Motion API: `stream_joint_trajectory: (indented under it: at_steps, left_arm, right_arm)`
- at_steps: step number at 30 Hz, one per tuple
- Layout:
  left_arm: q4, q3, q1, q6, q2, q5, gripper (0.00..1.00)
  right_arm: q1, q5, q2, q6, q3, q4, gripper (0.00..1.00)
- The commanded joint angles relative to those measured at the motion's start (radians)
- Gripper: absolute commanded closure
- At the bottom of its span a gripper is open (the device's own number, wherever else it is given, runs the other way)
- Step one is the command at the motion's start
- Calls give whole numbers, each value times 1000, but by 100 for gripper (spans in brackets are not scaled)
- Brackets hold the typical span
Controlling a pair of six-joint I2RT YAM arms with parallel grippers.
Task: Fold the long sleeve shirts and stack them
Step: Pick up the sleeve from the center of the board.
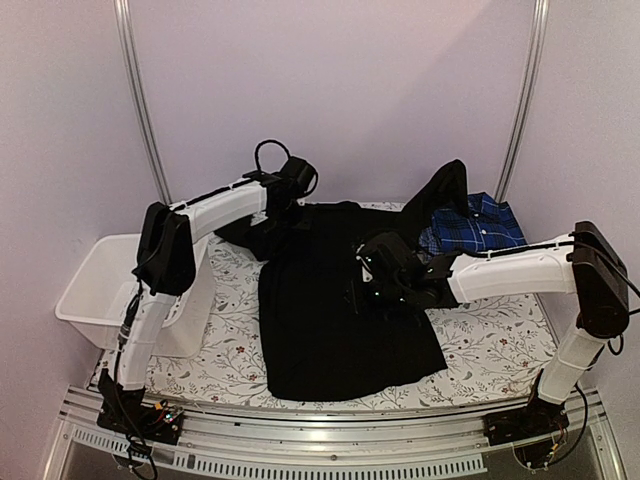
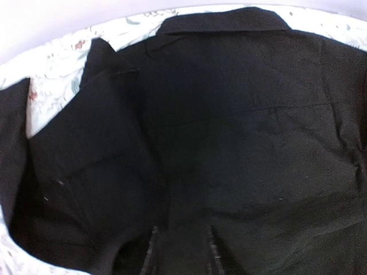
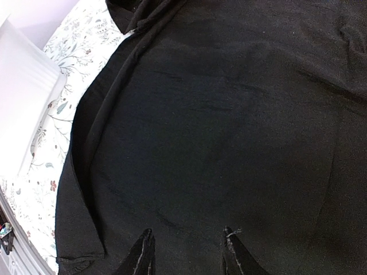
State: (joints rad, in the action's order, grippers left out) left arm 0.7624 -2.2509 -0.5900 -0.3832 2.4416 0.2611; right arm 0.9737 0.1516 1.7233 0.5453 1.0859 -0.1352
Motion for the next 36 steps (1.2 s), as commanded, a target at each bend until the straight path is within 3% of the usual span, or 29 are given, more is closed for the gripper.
stream_joint_trajectory:
  at_steps: [1, 9, 21, 36]
  left_arm:
    - [11, -16, -8, 4, 17, -1, 60]
    - [68, 18, 77, -101, -70, 134, 53]
    - [147, 7, 186, -121, 26, 216, 48]
    - [144, -1, 228, -79, 106, 208, 49]
  right_arm:
    - [-4, 26, -33, 18, -19, -15, 62]
    - [-4, 31, -40, 16, -15, -22, 62]
    - [-3, 36, -60, 19, -20, -42, 62]
    - [-4, 22, -51, 30, -21, -37, 62]
